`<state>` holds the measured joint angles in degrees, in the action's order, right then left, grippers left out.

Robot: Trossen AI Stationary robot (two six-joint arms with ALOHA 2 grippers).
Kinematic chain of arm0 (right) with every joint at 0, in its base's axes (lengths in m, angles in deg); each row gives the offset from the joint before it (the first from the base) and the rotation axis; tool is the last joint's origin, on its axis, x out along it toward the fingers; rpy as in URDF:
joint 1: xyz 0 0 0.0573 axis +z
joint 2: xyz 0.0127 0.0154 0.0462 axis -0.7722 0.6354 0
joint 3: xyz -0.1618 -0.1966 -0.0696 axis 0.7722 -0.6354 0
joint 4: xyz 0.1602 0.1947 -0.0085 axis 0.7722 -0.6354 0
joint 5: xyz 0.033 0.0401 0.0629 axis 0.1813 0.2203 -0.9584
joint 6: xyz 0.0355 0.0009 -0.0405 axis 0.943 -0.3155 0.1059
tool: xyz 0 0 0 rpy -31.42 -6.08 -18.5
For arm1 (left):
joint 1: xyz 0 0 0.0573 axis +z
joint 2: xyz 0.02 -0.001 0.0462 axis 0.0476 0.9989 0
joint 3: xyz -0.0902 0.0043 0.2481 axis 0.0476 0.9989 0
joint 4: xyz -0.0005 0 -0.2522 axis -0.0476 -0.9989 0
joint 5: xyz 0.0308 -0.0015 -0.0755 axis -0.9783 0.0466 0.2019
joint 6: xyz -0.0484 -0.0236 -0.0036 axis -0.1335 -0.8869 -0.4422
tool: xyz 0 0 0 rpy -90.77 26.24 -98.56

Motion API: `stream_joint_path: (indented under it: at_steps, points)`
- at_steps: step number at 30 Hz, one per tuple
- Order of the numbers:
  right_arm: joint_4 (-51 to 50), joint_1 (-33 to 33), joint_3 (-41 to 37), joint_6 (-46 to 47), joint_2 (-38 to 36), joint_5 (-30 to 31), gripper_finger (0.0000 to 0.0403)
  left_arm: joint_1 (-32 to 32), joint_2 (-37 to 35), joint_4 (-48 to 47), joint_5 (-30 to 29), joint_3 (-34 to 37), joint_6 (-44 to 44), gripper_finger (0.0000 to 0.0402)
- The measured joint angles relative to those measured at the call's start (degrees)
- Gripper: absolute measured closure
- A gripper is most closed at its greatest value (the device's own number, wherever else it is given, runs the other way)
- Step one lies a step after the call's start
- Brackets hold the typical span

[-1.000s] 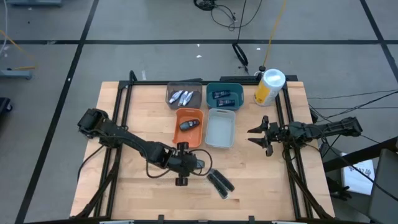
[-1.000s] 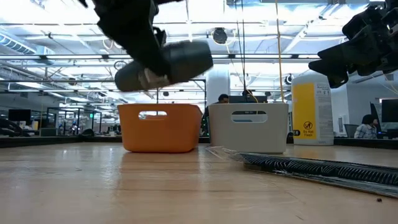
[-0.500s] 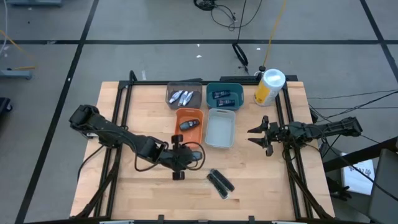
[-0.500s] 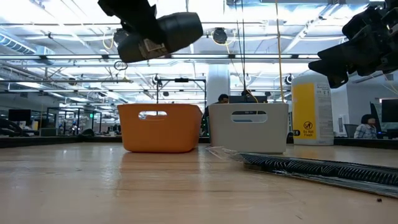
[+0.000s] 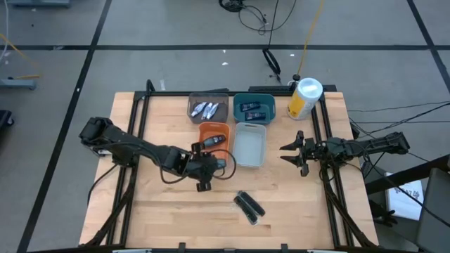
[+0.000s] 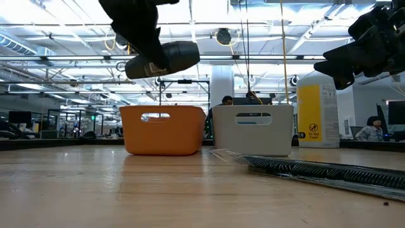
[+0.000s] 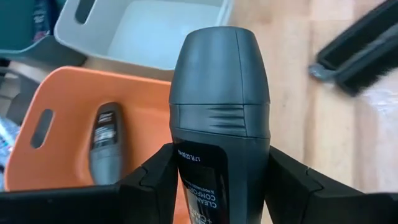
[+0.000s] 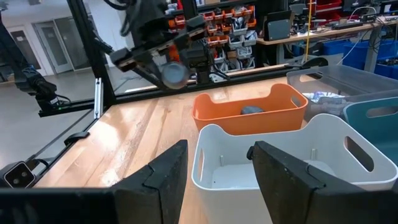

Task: Pick & Place Travel size toiletries
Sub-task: Put the gray deodorant into the orange bin

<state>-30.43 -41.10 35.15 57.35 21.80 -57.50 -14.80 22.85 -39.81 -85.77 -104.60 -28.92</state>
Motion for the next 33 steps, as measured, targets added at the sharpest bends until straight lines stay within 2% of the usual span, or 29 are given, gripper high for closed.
stream_joint_path:
  at_steps: [24,33]
  points:
    - [0.0,0.0,0.0,-0.2,0.0,0.0,0.0232,13.2,0.0,-2.9,1.7,0.1,-1.7,0.0222]
    - [0.0,0.0,0.0,-0.2,0.0,-0.1,0.0232,14.4,2.9,-2.3,3.3,0.1,-3.3,0.0216]
